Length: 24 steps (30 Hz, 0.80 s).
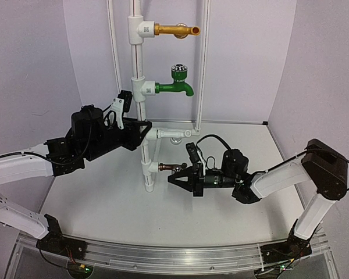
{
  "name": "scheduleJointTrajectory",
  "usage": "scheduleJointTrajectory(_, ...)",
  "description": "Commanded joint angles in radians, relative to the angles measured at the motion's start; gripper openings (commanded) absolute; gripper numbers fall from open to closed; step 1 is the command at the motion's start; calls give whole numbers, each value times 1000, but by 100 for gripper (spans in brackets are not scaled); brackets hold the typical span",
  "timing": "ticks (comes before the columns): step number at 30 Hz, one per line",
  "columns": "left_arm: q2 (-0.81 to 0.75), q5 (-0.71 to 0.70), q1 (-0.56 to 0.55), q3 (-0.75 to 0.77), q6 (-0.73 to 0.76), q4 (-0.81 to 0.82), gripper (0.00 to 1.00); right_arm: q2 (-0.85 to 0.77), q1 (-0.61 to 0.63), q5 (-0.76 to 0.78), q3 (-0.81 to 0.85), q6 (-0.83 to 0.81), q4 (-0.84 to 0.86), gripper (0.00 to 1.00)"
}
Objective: Install the water faucets
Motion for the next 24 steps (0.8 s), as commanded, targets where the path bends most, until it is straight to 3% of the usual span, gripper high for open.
scheduleJointTrajectory(1, -27, -29, 20, 30, -36, 56, 0, -68, 7, -109, -20, -139, -89, 0)
scheduleJointTrajectory(9, -27, -23, 20, 28, -44, 63, 0, -11, 19, -46, 14, -278, -302, 0)
scheduleJointTrajectory(17, -60, -32, 20, 9, -47, 62, 0, -6, 18, 141, 26, -265, -267, 0)
scheduleJointTrajectory(24, -53, -28, 20, 12, -48, 65, 0, -18, 3, 213, 46, -252, -215, 0)
